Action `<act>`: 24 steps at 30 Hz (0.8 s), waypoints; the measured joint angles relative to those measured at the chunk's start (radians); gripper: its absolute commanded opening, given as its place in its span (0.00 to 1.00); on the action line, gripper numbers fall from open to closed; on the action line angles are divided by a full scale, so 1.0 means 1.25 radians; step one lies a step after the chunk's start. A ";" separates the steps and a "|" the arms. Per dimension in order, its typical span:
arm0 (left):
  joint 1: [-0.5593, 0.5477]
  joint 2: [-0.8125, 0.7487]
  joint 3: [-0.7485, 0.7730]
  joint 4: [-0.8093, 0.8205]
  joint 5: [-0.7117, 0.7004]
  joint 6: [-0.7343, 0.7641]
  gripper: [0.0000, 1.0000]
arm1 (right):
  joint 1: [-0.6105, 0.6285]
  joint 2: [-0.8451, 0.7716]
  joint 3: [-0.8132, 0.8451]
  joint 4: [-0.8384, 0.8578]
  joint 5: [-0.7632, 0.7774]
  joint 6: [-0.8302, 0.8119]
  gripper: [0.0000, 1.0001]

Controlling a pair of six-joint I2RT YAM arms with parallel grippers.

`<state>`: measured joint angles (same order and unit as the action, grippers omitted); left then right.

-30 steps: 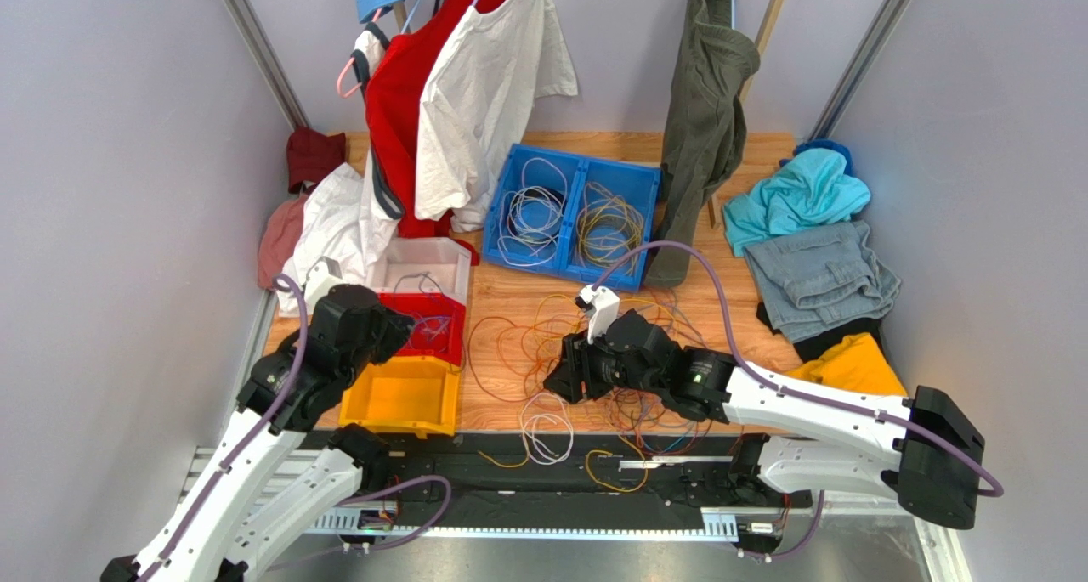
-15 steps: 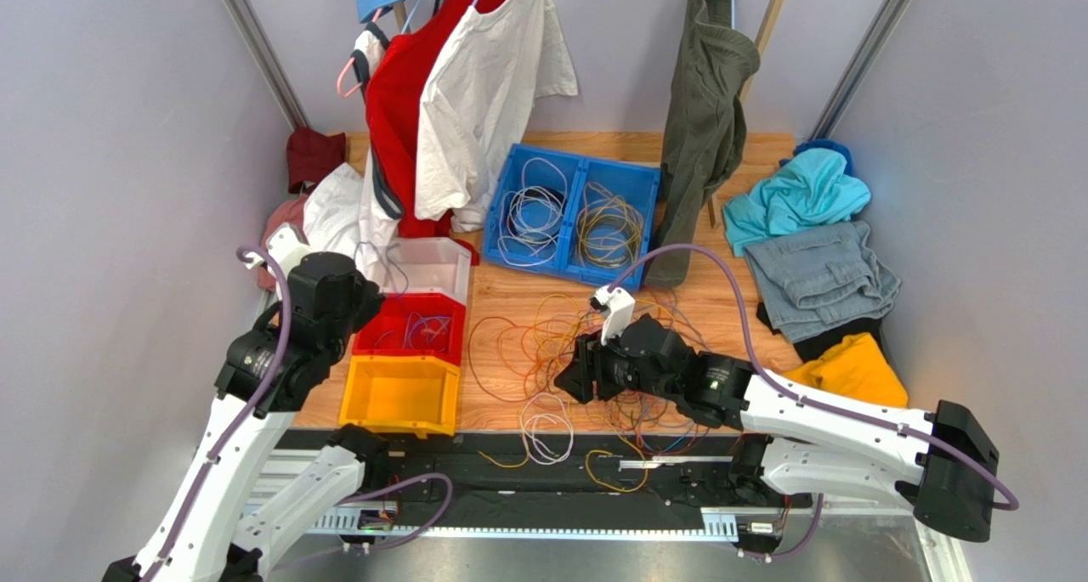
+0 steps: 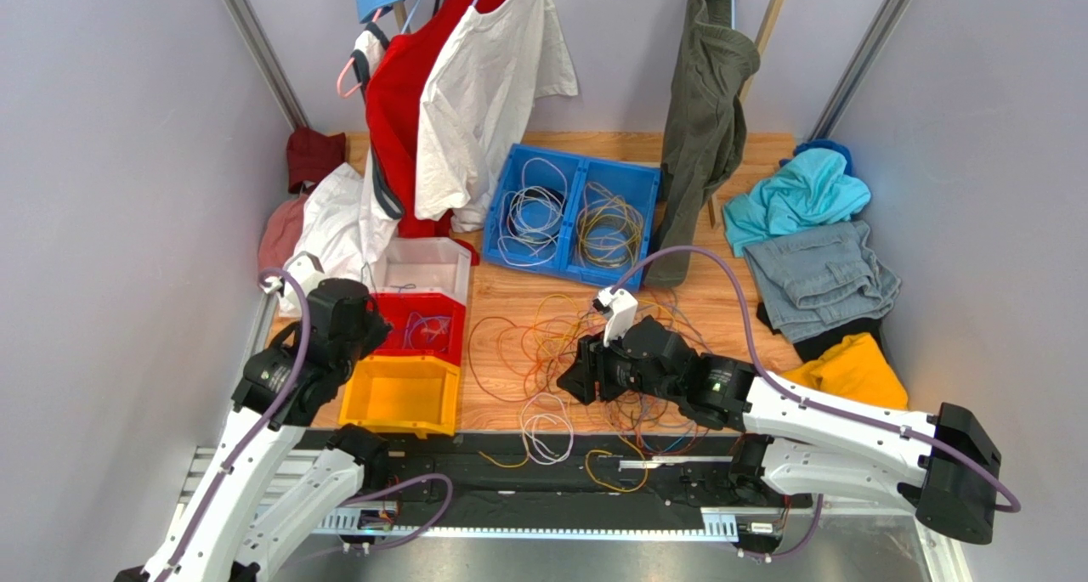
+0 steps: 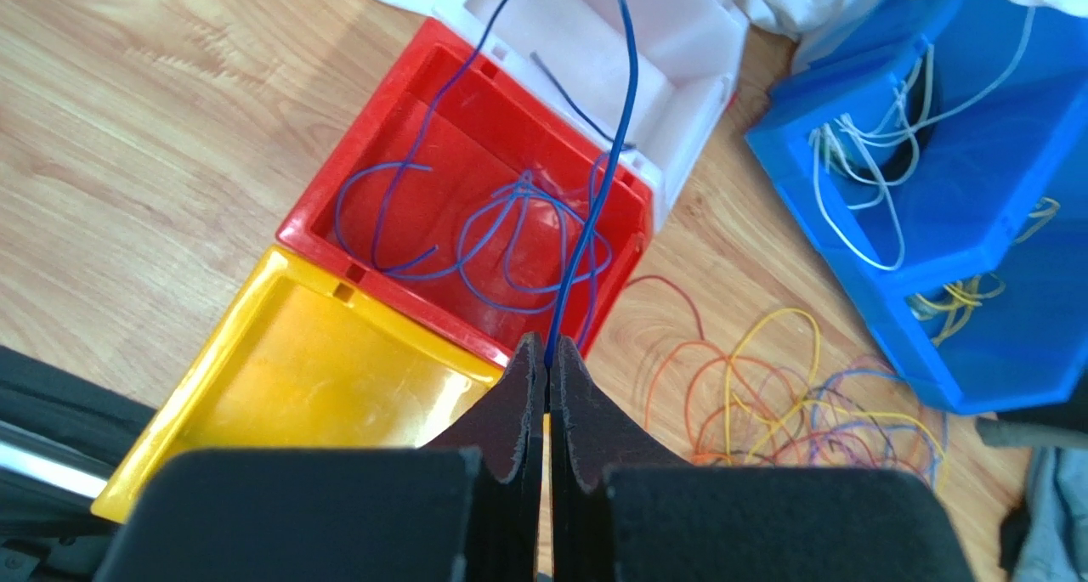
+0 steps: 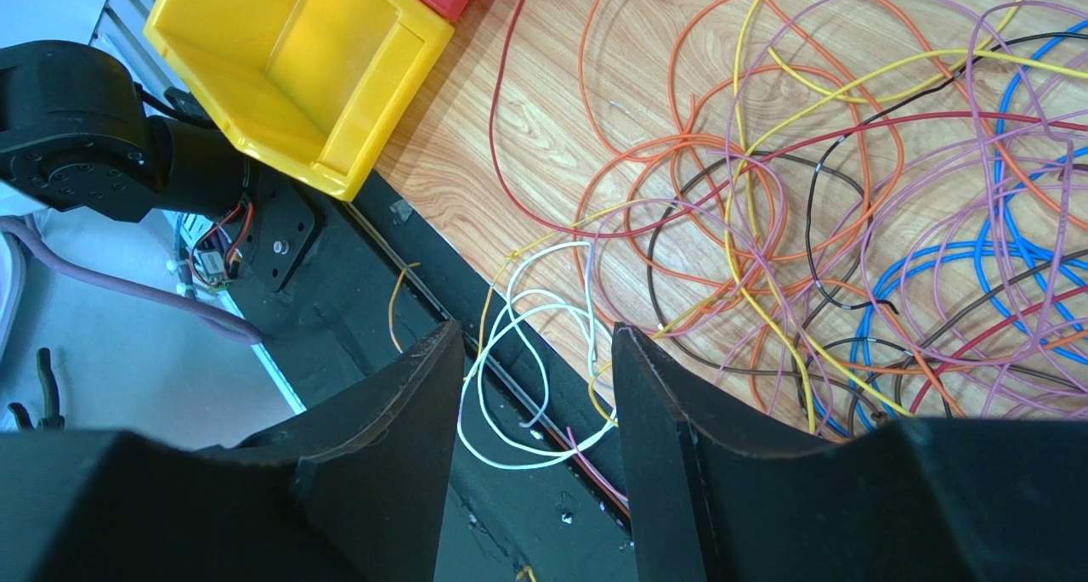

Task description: Untangle the cables

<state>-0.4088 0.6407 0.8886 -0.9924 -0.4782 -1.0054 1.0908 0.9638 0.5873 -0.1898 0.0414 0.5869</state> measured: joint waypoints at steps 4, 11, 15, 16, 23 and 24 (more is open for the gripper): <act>0.000 -0.041 0.000 -0.006 0.032 0.000 0.00 | 0.000 0.000 0.000 0.000 0.001 0.000 0.50; 0.000 -0.091 -0.036 -0.016 0.111 -0.027 0.00 | 0.000 0.002 0.000 0.001 0.001 0.000 0.50; 0.000 -0.109 -0.096 -0.021 0.172 -0.053 0.00 | 0.000 0.005 0.000 0.001 0.000 0.000 0.50; 0.000 -0.115 -0.110 -0.024 0.186 -0.057 0.00 | 0.000 0.005 0.000 0.001 0.000 0.000 0.50; 0.000 -0.159 -0.134 -0.029 0.210 -0.075 0.00 | 0.000 0.016 0.000 0.004 0.000 0.000 0.50; 0.000 -0.157 -0.136 -0.029 0.205 -0.075 0.00 | 0.000 0.019 0.000 0.006 -0.001 0.000 0.50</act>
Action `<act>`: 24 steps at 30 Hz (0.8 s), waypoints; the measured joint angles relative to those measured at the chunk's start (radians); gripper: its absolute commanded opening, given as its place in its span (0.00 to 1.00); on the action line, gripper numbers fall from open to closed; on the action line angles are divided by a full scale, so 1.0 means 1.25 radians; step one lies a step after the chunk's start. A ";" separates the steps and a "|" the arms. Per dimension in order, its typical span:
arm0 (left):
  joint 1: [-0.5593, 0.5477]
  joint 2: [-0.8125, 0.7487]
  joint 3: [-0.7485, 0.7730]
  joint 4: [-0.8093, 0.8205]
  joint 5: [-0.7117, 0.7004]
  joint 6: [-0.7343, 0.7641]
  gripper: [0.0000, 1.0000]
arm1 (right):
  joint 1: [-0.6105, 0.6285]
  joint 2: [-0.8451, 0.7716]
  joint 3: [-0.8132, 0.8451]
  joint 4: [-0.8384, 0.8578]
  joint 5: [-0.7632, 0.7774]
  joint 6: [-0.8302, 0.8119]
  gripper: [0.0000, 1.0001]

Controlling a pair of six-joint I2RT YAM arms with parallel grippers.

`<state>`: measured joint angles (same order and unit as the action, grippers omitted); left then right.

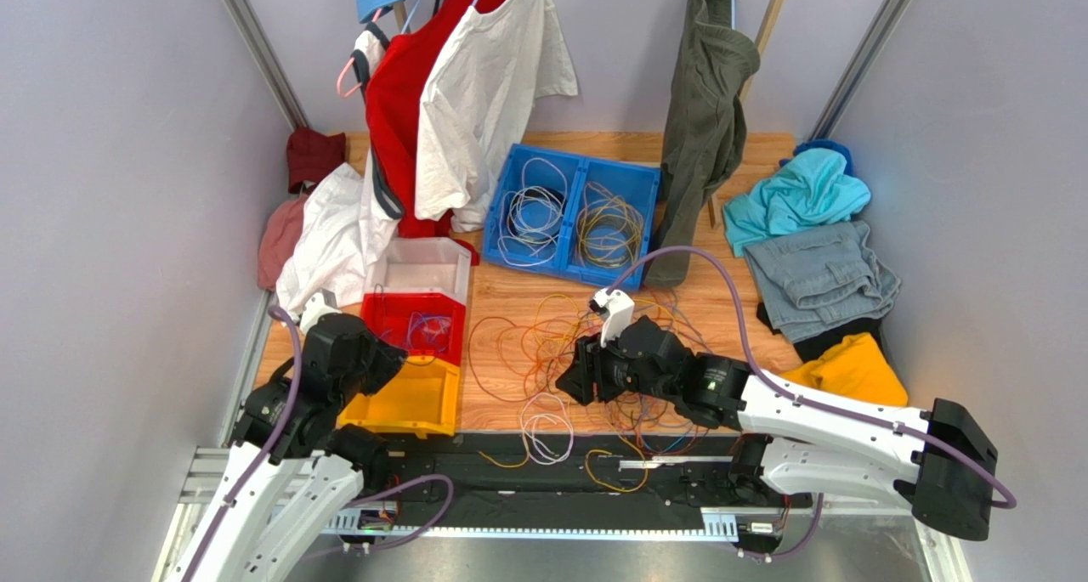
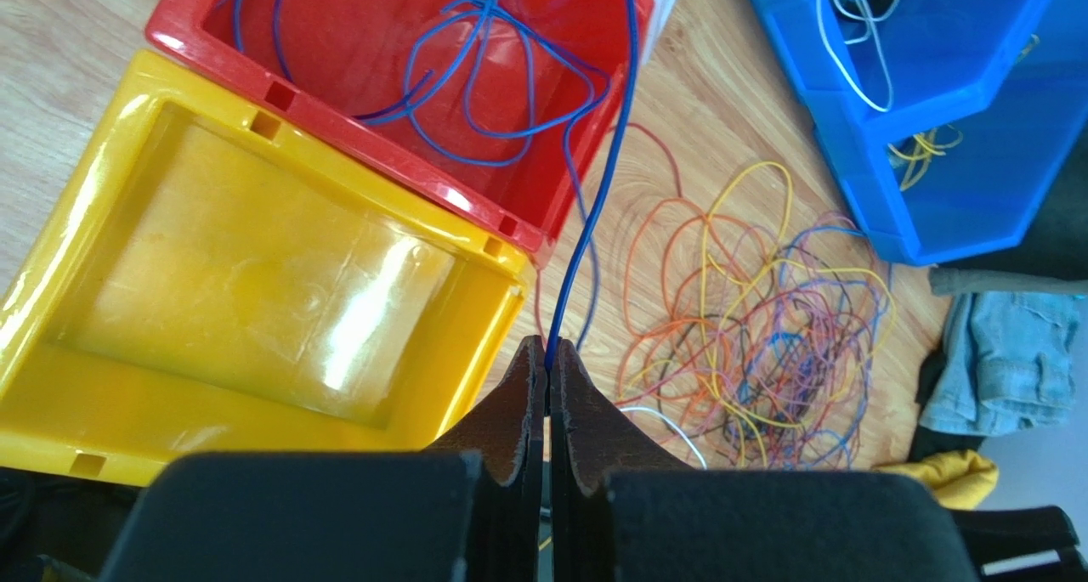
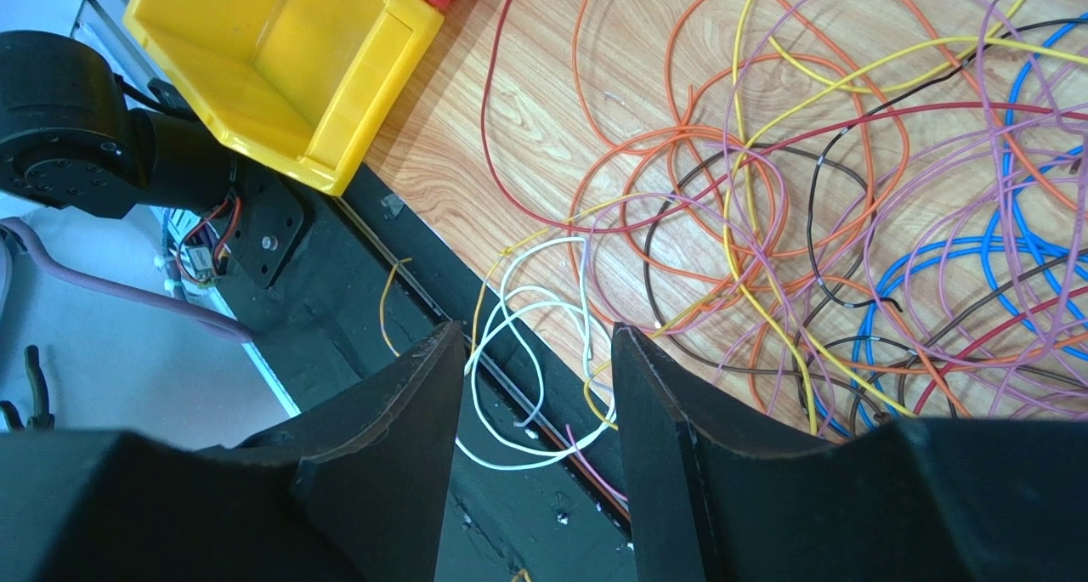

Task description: Untangle the cables

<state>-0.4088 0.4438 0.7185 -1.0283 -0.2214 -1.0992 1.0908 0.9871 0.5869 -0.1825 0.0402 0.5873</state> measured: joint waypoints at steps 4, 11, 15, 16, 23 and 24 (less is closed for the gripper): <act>0.001 0.059 -0.003 0.014 -0.030 0.001 0.00 | 0.000 0.006 -0.001 0.000 -0.005 0.001 0.50; 0.060 0.301 0.040 0.086 -0.043 0.023 0.00 | 0.000 -0.025 -0.009 -0.003 -0.003 0.001 0.50; 0.099 0.376 0.070 0.128 -0.050 0.038 0.00 | 0.000 -0.053 -0.014 -0.007 0.003 0.000 0.50; 0.106 0.388 0.076 0.136 -0.052 0.042 0.00 | 0.000 -0.056 -0.014 -0.007 0.003 0.000 0.50; 0.136 0.454 0.088 0.177 -0.079 0.060 0.19 | 0.000 -0.076 -0.026 -0.025 0.012 -0.002 0.50; 0.136 0.462 0.088 0.180 -0.082 0.063 0.24 | 0.000 -0.075 -0.026 -0.030 0.012 -0.003 0.50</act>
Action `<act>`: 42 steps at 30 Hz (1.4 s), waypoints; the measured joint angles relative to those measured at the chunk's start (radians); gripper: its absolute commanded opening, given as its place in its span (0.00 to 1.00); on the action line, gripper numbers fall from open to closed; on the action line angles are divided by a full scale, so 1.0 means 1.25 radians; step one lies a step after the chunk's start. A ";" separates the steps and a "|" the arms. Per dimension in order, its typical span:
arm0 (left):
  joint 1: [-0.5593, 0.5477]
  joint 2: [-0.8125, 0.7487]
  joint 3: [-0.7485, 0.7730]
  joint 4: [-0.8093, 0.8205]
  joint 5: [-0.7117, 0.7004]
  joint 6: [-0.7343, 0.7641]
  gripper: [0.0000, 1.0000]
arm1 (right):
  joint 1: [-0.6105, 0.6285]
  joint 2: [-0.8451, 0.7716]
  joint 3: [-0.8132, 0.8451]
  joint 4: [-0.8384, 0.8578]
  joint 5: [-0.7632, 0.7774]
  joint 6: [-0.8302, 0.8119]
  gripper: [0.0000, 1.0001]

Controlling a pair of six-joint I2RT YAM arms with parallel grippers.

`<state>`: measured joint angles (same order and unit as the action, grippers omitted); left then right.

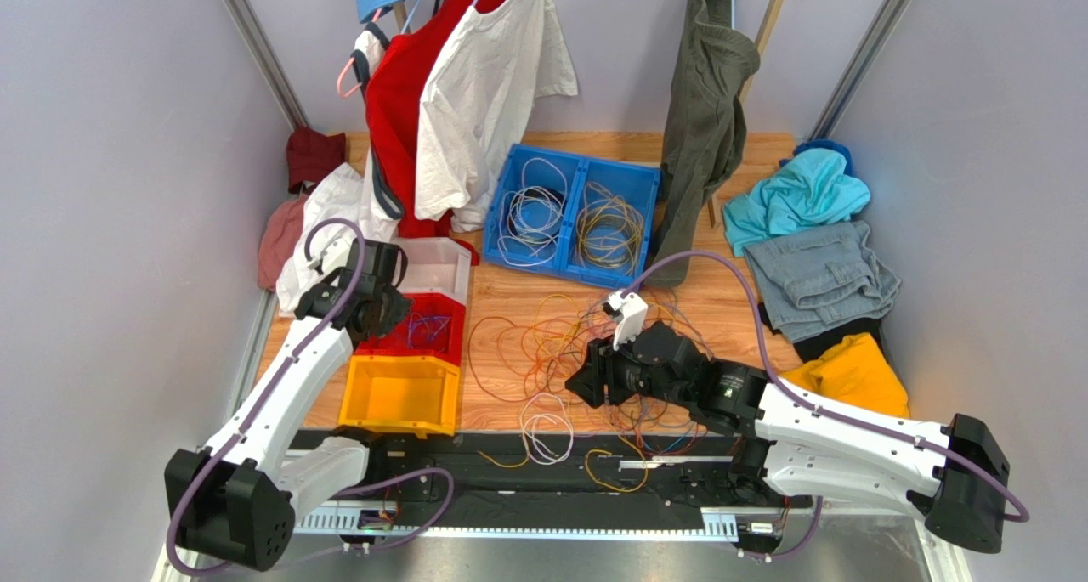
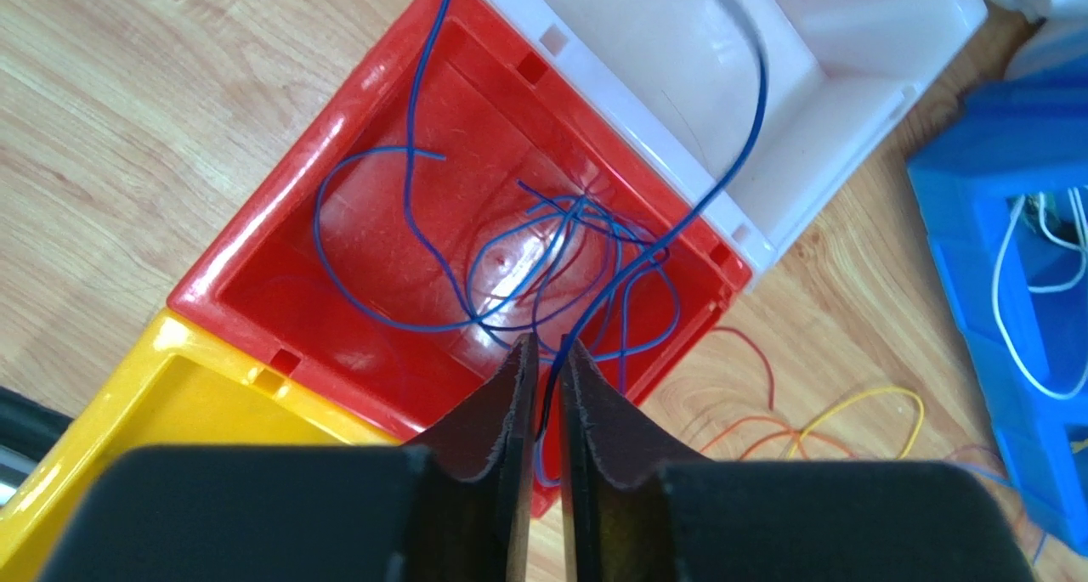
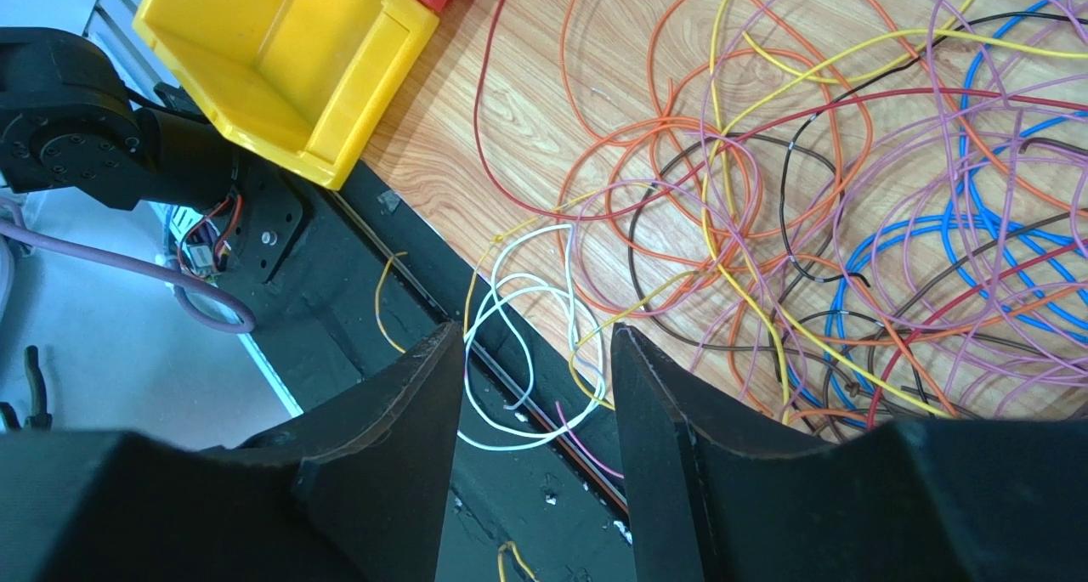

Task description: Untangle the cables

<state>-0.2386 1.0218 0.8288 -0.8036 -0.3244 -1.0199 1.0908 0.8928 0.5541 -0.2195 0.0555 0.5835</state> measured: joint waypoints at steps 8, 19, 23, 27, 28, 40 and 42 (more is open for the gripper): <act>0.016 0.013 0.001 0.013 -0.021 0.020 0.52 | 0.000 0.000 -0.001 -0.008 0.006 -0.004 0.50; 0.018 -0.081 0.001 0.013 -0.051 0.034 0.88 | 0.000 0.000 -0.005 -0.006 0.006 -0.004 0.50; 0.018 -0.089 0.001 0.013 -0.056 0.043 0.91 | 0.000 0.000 -0.012 -0.006 0.006 -0.004 0.50; 0.019 -0.087 0.001 0.015 -0.068 0.048 0.99 | 0.000 0.002 -0.014 -0.006 0.006 -0.004 0.50; 0.019 -0.087 0.001 0.017 -0.072 0.049 0.99 | 0.000 0.002 -0.014 -0.007 0.006 -0.004 0.50; 0.020 -0.024 0.019 0.107 -0.020 0.103 0.92 | -0.001 0.050 -0.012 0.059 0.038 -0.048 0.59; 0.019 -0.041 0.004 0.119 -0.009 0.103 0.94 | -0.006 0.093 0.005 0.106 0.039 -0.070 0.65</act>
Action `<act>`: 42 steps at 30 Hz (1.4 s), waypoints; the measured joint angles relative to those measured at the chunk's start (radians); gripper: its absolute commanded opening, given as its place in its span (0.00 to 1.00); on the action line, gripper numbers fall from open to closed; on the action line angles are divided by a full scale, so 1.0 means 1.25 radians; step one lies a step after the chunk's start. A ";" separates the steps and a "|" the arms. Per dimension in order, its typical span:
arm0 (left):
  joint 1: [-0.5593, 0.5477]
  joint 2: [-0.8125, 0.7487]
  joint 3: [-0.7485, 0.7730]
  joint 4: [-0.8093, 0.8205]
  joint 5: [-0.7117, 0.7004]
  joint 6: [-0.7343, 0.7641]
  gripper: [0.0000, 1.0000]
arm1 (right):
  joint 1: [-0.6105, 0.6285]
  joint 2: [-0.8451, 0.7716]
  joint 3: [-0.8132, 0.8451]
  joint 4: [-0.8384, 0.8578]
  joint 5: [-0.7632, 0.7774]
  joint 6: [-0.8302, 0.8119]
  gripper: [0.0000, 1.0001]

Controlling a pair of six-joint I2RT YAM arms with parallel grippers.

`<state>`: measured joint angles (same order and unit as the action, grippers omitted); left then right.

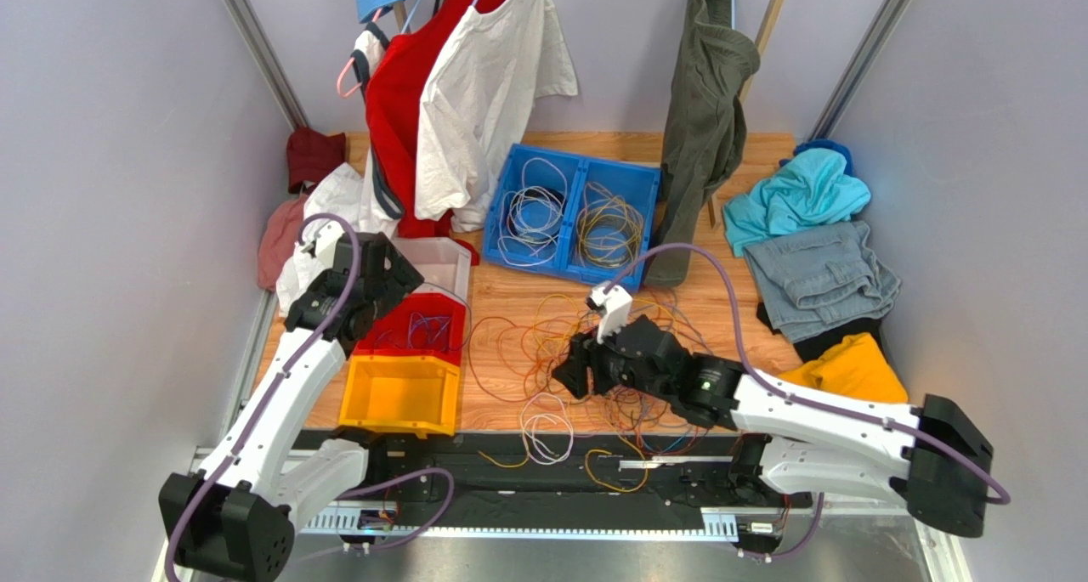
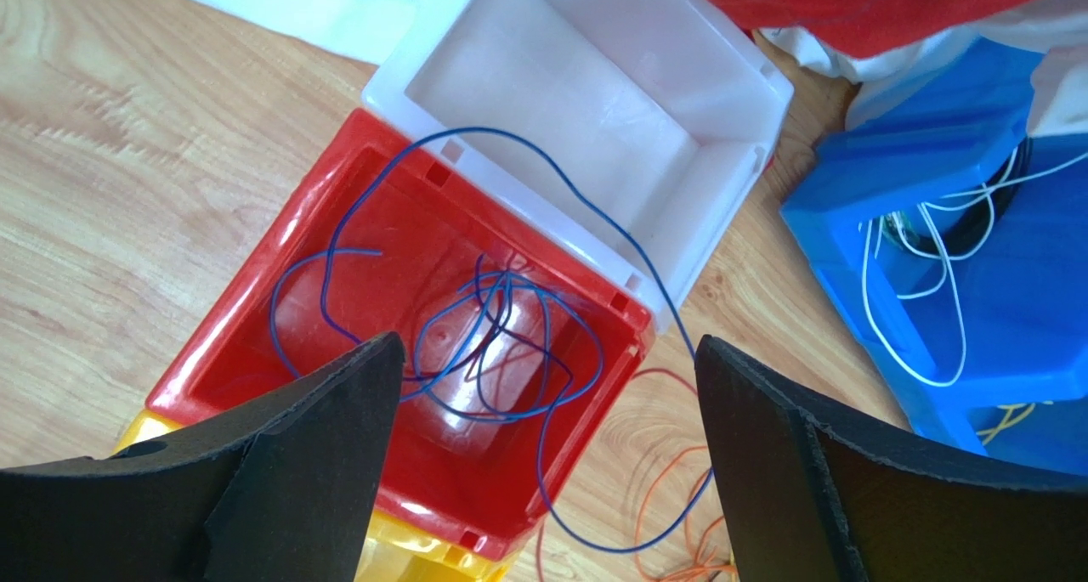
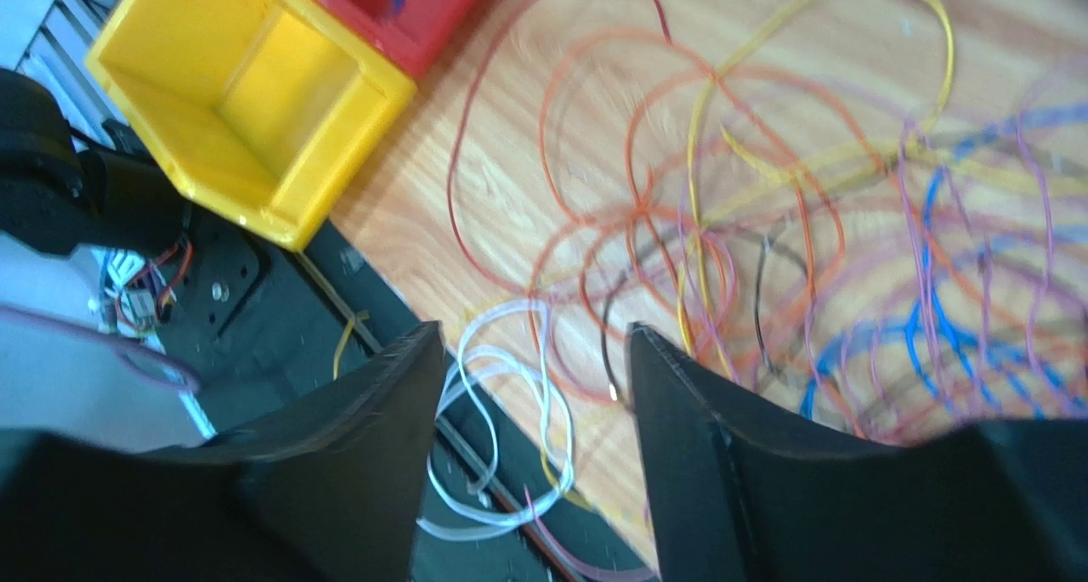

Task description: Untangle the cables

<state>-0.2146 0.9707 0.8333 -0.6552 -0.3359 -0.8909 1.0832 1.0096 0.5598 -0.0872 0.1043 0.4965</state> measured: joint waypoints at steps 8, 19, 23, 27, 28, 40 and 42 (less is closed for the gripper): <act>0.000 -0.121 -0.022 -0.031 0.016 -0.002 0.98 | -0.038 0.335 0.307 0.151 -0.058 -0.067 0.73; 0.000 -0.158 0.006 -0.175 0.023 -0.059 0.99 | -0.117 0.620 0.483 0.206 -0.176 -0.062 0.76; 0.000 -0.183 0.004 -0.180 0.036 -0.062 0.98 | -0.121 0.666 0.524 0.199 -0.194 -0.061 0.76; 0.000 -0.189 0.000 -0.179 0.041 -0.062 0.99 | -0.120 0.695 0.559 0.201 -0.212 -0.060 0.68; 0.000 -0.189 -0.002 -0.180 0.042 -0.062 0.99 | -0.120 0.702 0.564 0.200 -0.218 -0.059 0.65; 0.000 -0.207 -0.006 -0.182 0.045 -0.061 0.98 | -0.120 0.750 0.570 0.193 -0.262 -0.033 0.26; 0.000 -0.208 -0.006 -0.182 0.045 -0.061 0.98 | -0.120 0.750 0.570 0.193 -0.267 -0.032 0.09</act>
<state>-0.2142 0.7113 0.8253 -0.8825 -0.2790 -0.9676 0.9337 1.9472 1.2724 0.1547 -0.2295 0.4568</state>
